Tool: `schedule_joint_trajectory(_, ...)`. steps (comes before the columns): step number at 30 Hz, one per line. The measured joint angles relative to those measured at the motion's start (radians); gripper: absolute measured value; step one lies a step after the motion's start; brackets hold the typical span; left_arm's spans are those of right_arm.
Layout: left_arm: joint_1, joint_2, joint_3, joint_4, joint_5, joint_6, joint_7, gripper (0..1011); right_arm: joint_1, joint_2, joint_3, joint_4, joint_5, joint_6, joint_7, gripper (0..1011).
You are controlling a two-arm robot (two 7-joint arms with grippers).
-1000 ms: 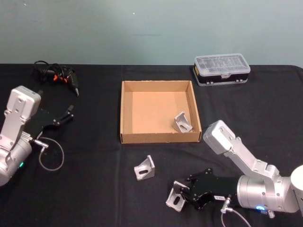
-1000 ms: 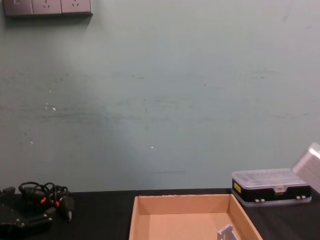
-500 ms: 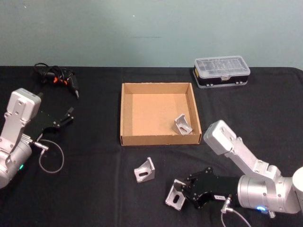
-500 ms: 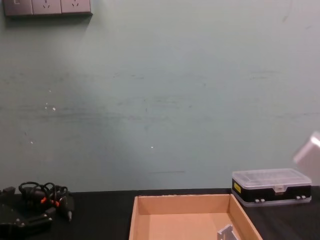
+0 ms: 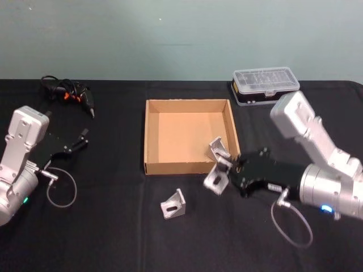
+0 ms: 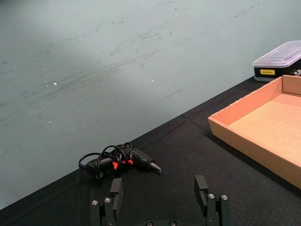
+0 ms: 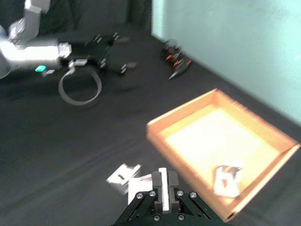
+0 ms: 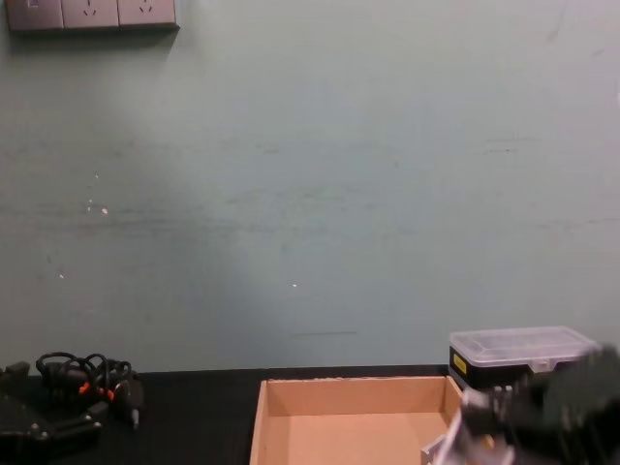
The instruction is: Use one hand to pick up the angle iron from the table and place it into the box.
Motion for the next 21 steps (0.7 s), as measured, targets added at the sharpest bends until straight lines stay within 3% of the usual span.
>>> schedule_joint_trajectory(6, 0.0, 0.0, 0.0, 0.0, 0.0, 0.0, 0.0, 1000, 0.051, -0.025, 0.01, 0.029, -0.021, -0.012, -0.008, 81)
schedule_joint_trajectory(21, 0.0, 0.0, 0.0, 0.0, 0.0, 0.0, 0.0, 1000, 0.246, -0.152, -0.088, 0.257, -0.116, -0.033, 0.053, 81)
